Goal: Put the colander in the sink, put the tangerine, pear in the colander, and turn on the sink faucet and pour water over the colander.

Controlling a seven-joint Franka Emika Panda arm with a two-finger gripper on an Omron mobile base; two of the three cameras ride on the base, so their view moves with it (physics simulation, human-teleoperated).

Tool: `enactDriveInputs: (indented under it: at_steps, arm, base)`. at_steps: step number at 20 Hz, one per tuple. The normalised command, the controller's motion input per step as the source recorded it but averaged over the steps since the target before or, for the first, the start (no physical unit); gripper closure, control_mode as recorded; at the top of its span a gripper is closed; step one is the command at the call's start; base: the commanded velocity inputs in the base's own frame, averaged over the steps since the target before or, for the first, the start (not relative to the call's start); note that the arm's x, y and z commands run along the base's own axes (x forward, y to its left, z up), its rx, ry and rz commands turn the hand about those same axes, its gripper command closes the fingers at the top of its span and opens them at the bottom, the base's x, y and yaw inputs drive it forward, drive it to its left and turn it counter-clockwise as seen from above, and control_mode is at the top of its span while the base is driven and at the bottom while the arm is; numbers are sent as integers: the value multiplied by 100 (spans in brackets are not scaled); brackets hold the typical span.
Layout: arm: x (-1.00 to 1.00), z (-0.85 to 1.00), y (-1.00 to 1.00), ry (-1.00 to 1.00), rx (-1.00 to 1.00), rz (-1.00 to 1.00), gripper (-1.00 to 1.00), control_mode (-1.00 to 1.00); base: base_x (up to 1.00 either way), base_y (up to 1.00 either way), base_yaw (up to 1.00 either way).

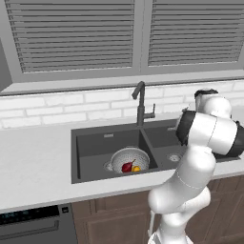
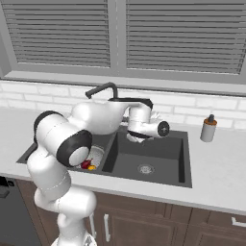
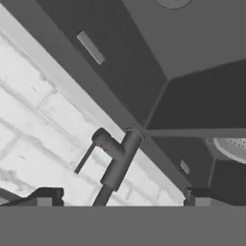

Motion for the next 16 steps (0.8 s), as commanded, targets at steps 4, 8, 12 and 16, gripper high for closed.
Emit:
enactDriveInputs:
  at_steps: [4,8,12,16]
  arm:
    - [0,-82,0,-8,46,0,-100,-100]
    - [0,-12,0,-6,45,0,-100,-100]
    - [6,0,5,-1,40,0,-100,-100]
    - [12,0,25,-4,29,0,-100,-100]
  base:
    - [0,0,0]
    - [0,0,0]
    - [0,0,0]
    - [0,0,0]
